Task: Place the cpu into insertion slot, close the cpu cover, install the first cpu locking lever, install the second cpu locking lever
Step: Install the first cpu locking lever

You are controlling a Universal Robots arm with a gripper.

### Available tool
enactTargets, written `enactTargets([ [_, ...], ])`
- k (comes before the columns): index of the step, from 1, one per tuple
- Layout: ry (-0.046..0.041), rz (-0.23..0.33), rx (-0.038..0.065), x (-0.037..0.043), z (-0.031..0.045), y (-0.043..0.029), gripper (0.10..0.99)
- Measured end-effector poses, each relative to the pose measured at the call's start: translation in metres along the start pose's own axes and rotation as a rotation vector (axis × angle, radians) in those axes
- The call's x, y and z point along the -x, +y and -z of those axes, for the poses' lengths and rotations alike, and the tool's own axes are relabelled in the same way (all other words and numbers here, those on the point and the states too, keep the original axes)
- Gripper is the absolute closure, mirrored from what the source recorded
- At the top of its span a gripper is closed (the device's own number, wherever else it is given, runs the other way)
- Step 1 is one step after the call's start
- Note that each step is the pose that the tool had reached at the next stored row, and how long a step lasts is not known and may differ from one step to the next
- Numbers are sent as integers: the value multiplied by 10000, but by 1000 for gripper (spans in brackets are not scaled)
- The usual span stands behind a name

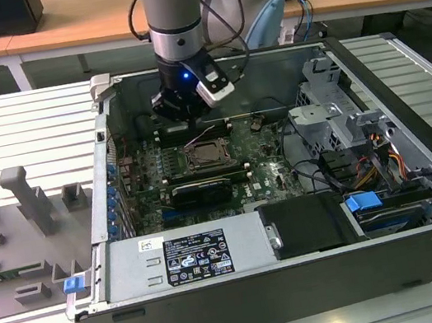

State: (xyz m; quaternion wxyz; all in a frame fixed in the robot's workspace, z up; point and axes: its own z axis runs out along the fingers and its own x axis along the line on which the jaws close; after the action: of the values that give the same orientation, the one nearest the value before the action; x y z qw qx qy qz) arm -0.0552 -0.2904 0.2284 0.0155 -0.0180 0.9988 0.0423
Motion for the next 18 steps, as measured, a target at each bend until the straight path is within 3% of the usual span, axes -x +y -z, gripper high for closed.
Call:
enactTargets([
  [18,12,155,7,134,-106,44,980],
])
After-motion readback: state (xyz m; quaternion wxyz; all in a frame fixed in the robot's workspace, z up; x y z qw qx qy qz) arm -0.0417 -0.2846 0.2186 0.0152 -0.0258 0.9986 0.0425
